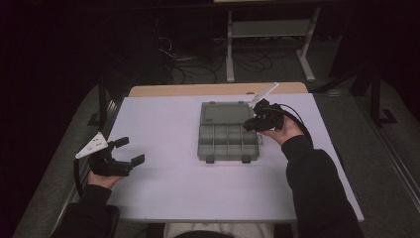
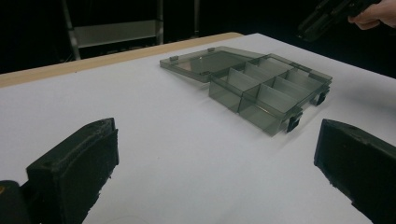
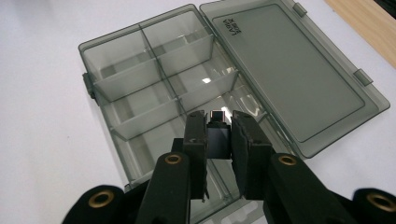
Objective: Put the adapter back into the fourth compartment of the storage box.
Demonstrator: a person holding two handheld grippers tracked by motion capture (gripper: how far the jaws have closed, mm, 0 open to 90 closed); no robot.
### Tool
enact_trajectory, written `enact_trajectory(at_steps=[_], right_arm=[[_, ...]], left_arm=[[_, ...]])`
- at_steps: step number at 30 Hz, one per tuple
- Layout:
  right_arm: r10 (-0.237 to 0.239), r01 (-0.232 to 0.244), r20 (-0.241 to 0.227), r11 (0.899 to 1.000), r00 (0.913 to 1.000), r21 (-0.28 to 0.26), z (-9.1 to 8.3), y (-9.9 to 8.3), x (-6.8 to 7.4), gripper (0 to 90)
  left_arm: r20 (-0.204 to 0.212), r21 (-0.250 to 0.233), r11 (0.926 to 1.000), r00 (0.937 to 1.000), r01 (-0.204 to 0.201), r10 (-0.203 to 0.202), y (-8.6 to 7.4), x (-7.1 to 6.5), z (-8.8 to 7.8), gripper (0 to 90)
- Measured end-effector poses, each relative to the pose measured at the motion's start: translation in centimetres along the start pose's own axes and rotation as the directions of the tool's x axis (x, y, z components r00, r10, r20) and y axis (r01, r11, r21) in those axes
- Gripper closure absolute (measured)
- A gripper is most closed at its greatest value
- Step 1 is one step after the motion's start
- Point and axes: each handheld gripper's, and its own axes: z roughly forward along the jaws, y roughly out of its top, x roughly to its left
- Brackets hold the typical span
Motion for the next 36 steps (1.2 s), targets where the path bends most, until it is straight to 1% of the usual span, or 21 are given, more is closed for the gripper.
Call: enact_trajectory(at_steps=[6, 7, 9, 22, 30, 36], right_arm=[[0.009, -0.009, 0.010, 1.000, 0.9999, 0.006, 0.4, -0.2, -0.5, 74.9], [0.017, -0.017, 0.014, 1.000, 0.9998, 0.013, 0.5, -0.3, -0.7, 74.9], [0.023, -0.023, 0.016, 1.000, 0.9996, 0.011, 0.7, -0.4, -1.0, 74.9], [0.057, -0.058, 0.021, 0.998, 0.9981, 0.028, 1.6, -0.9, -2.2, 74.9], [0.069, -0.070, 0.015, 0.996, 0.9975, 0.051, 2.4, -1.4, -2.8, 74.9], [0.079, -0.079, 0.004, 0.993, 0.9969, 0.087, 3.4, -1.7, -3.2, 74.8]], left_arm=[[0.001, 0.001, 1.0000, 1.0000, -0.001, 0.001, 0.0, 0.0, 0.0, 0.0], [0.001, 0.001, 1.0000, 1.0000, -0.001, 0.001, 0.0, 0.0, 0.0, 0.0], [0.001, 0.000, 1.0000, 1.0000, 0.000, 0.000, 0.0, 0.0, 0.0, 0.0], [0.002, 0.000, 1.0000, 1.0000, -0.001, 0.001, 0.0, 0.0, 0.0, 0.0], [0.001, 0.002, 1.0000, 1.0000, -0.004, 0.004, 0.0, 0.0, 0.0, 0.0], [0.001, 0.001, 1.0000, 1.0000, -0.004, 0.004, 0.0, 0.0, 0.0, 0.0]])
